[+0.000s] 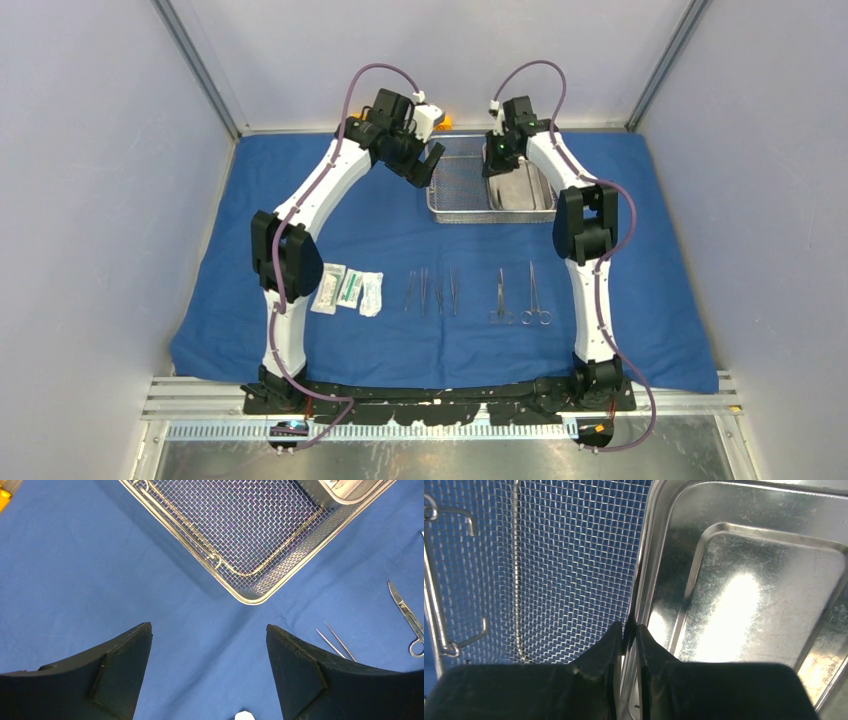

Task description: Open and lay out the surgical kit

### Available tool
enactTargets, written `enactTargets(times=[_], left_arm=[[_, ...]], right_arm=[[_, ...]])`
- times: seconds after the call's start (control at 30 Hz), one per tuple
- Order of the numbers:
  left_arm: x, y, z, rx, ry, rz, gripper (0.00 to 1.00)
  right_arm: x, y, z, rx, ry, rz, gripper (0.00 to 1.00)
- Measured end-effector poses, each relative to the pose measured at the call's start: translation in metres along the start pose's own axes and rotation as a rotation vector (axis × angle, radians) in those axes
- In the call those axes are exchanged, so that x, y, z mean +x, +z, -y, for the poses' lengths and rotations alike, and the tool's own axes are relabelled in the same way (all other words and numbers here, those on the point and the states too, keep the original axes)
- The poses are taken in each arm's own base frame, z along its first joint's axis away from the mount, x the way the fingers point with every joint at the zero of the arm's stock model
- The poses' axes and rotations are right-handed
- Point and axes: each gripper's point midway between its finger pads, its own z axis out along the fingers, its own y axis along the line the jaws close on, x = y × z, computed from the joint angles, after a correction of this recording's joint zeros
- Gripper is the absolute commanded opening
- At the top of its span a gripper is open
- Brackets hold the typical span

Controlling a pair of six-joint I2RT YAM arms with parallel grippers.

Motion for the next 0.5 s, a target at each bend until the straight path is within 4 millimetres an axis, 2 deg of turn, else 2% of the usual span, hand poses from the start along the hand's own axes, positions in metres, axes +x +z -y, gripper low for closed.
enactTargets(times=[0.13,0.27,0.5], left_arm=[[0.000,0.000,0.000,0.000,0.000,0.000,0.86],[0.000,0.000,0.001,0.007,-0.002,0.002,0.87],[0.000,0.000,0.002,0.009,-0.004,0.001,0.86]], right_arm=[[-0.003,-0.002,-0.012,-0.035,0.032,0.004,0.08],[-0.010,-0.005,-0.025,-0.075,0.056,0.015,0.00],[-0.017,0.000,-0.030,-0.125,0.128,0.020,0.00]])
